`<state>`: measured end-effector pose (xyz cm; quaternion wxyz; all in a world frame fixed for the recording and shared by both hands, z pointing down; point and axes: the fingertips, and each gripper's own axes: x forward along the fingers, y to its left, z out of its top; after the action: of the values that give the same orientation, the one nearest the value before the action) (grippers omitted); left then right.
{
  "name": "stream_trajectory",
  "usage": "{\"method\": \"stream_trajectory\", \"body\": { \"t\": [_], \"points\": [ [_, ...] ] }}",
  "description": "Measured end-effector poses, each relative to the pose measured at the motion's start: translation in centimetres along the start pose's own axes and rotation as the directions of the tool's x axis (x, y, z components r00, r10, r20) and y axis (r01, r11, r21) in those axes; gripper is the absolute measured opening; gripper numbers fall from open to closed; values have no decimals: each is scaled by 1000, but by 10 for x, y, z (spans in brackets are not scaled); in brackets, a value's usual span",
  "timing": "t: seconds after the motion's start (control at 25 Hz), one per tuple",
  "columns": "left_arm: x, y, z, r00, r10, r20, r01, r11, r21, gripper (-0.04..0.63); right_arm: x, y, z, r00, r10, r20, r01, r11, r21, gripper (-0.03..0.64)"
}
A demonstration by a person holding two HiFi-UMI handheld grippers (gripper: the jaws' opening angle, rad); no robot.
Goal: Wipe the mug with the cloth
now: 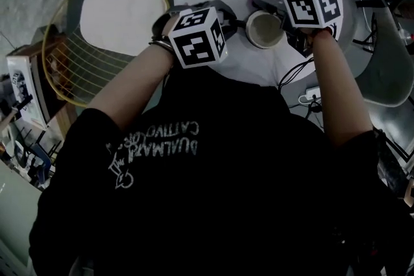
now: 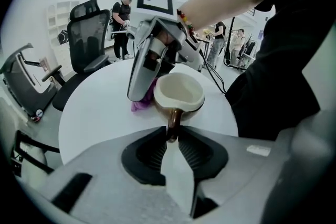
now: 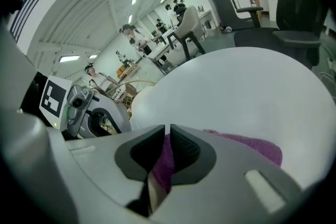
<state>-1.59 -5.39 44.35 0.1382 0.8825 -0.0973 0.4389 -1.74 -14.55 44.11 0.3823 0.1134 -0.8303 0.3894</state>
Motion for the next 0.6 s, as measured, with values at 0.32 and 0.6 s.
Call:
{"method": "stream_trajectory", "body": {
  "t": [0.32, 0.6],
  "points": [
    [7, -9, 9, 999, 44, -29, -46, 997, -63, 71, -31, -17, -10, 982, -49, 183, 37, 997, 72, 34],
    [3, -15, 5, 994, 102, -48, -108, 983, -148, 71, -55, -26, -27, 958, -108, 266, 51, 976, 213, 35]
  ]
}}
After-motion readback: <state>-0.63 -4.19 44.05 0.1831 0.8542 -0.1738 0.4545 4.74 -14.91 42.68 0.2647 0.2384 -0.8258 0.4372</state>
